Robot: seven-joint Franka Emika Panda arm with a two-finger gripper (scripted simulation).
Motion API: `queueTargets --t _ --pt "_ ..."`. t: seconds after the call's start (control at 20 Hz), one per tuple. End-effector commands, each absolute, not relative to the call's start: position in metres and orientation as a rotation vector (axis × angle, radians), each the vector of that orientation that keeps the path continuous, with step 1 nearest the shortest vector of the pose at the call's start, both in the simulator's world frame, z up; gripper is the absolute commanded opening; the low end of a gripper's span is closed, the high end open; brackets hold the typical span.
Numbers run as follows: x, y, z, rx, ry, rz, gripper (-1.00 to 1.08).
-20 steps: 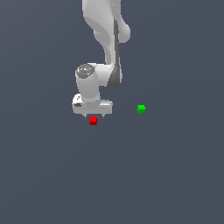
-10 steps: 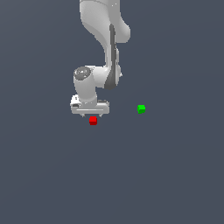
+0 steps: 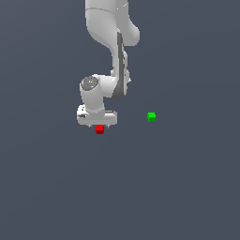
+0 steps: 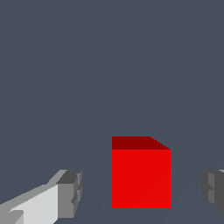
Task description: Stack the red cube on top of the green cube.
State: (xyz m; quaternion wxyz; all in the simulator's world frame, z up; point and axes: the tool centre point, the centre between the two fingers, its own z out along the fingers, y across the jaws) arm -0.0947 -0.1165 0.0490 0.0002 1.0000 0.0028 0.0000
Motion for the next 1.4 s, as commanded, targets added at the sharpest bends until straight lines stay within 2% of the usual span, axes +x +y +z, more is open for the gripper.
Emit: queueTargets --t 0.0,0.4,0.45,1.05,1.35 --pt "-0.095 -0.117 0.037 3.141 0.009 -0.001 1.0" --pt "-0.095 -0.117 0.02 3.142 0.01 0.0 1.0" --pt "-0.095 -0.117 0.02 3.142 0.01 0.0 -1.0" --pt "-0.095 -0.117 0.021 3.141 0.009 0.0 -1.0" --pt "-0.095 -0.117 0.037 3.141 0.009 0.0 -1.0"
